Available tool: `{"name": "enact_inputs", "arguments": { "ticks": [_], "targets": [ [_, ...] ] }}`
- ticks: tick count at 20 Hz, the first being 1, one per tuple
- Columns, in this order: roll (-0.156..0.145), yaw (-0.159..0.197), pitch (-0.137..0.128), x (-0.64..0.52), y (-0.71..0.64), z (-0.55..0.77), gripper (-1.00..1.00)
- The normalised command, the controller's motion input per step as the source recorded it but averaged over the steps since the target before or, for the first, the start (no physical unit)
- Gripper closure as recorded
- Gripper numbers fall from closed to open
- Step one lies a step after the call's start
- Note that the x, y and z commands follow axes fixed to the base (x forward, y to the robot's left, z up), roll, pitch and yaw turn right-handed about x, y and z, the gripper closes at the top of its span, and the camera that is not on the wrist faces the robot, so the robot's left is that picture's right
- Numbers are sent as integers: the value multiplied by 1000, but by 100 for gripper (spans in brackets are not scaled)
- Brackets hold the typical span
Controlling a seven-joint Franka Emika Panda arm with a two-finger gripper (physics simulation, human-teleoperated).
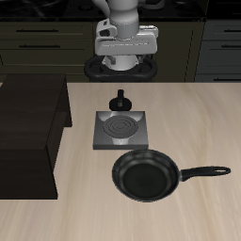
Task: Turn on the flat stove
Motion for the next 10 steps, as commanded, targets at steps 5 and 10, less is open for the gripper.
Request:
{"name": "enact_inputs", "arguments": {
  "ticks": [5,10],
  "targets": [
    [-54,-23,26,-135,-138,-142,-100],
    [-21,-21,-9,-180,-107,-127,-100]
  ]
}}
